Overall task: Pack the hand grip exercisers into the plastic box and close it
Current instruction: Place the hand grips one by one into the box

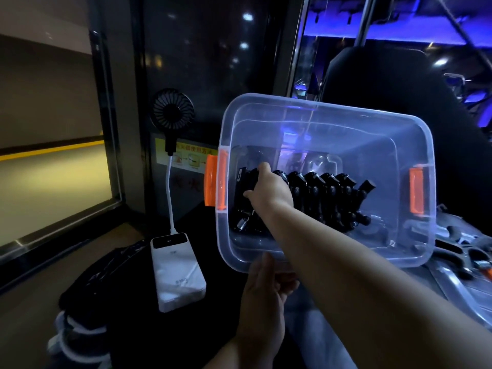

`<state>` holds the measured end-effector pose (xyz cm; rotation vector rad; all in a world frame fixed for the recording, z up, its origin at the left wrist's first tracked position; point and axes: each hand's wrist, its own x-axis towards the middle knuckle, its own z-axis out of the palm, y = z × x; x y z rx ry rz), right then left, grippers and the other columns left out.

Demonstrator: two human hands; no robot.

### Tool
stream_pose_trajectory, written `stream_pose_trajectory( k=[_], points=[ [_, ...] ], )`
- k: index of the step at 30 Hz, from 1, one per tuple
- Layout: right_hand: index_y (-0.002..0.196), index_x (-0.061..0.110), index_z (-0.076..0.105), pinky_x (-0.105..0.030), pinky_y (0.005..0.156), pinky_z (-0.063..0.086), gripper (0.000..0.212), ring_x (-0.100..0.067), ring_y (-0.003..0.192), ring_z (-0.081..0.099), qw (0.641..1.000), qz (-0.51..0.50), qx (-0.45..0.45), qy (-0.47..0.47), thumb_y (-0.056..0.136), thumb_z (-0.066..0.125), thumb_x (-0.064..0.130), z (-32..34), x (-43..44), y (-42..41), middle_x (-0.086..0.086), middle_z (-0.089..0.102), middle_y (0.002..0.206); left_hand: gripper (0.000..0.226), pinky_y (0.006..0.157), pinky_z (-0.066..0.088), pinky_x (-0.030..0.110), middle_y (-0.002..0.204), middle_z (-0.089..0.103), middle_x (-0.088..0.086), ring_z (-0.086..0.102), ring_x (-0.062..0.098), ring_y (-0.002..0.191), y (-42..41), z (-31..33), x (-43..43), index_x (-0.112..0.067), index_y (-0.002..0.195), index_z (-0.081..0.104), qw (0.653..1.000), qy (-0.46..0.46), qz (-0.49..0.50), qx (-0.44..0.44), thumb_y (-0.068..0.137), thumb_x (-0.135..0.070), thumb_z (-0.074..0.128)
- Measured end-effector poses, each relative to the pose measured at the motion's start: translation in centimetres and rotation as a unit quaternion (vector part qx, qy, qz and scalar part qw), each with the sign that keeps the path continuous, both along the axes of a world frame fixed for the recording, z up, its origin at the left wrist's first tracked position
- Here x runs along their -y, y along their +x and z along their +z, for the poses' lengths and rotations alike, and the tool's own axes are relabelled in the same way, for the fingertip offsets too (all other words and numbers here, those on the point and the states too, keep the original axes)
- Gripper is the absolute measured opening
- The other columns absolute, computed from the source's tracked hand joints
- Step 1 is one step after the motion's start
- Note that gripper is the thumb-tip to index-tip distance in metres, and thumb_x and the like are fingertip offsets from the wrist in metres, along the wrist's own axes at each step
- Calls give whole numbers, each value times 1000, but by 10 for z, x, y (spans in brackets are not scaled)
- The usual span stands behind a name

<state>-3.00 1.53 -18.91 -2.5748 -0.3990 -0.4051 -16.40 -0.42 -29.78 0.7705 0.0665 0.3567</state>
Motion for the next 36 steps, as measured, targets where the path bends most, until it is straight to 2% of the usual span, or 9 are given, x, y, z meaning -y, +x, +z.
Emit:
stream_pose_trajectory(
  k=[3,7,11,15,18,22,27,31,36],
  points=[
    [120,15,37,-35,63,46,49,-28,77,54,1000,1,-10,4,86,71,26,5,5,-3,-3,49,73,36,72,47,34,84,68,15,62,21,76,0,0,0,-8,98,62,1000,2,0,-4,86,-42,59],
    [124,18,45,-30,69,43,51,-30,92,61,999,10,27,44,83,72,32,13,24,-7,-8,64,97,54,67,48,28,79,65,21,63,22,73,0,2,1,7,93,58,1000,18,13,-21,80,-45,48],
    [126,21,51,-27,69,40,53,-27,96,63,997,-14,41,65,81,73,37,12,52,-9,-5,68,104,45,68,48,30,75,65,19,64,22,73,0,2,-2,8,90,58,999,5,-4,-44,93,-34,41],
    [119,25,57,-32,75,53,48,-21,84,68,995,-33,27,90,78,74,43,0,88,-12,3,69,95,44,66,49,29,73,68,14,67,21,71,-2,5,1,7,98,57,998,37,10,-50,99,-33,39],
    [107,31,62,-30,70,51,37,-18,81,66,996,-54,14,75,77,72,49,-8,115,-17,7,68,86,45,63,51,26,77,68,13,67,17,69,-3,5,1,6,107,55,998,43,11,-52,100,-34,37],
    [95,31,66,-28,69,47,24,-20,87,63,992,-85,51,76,81,65,51,-18,159,-33,6,69,88,43,69,49,29,69,70,8,69,14,67,-6,7,1,-1,84,58,997,56,15,-52,99,-35,37],
    [86,23,66,-29,62,37,29,-27,85,63,970,-156,148,115,88,59,50,-35,239,-55,1,70,82,41,72,49,31,68,69,5,68,18,72,-5,8,3,-7,77,57,997,51,34,-40,99,-35,38],
    [84,21,66,-30,62,38,34,-25,81,64,960,-201,120,157,89,54,53,-51,303,-54,3,69,75,40,73,48,31,65,69,2,68,15,68,-4,8,6,-12,73,54,998,47,44,-24,100,-36,37],
    [95,21,66,-30,66,35,33,-29,95,63,954,-258,64,139,91,52,50,-68,357,-51,-3,70,94,43,75,48,31,65,69,0,69,13,68,-3,6,8,-15,70,57,997,51,51,-17,100,-37,36]
  ],
)
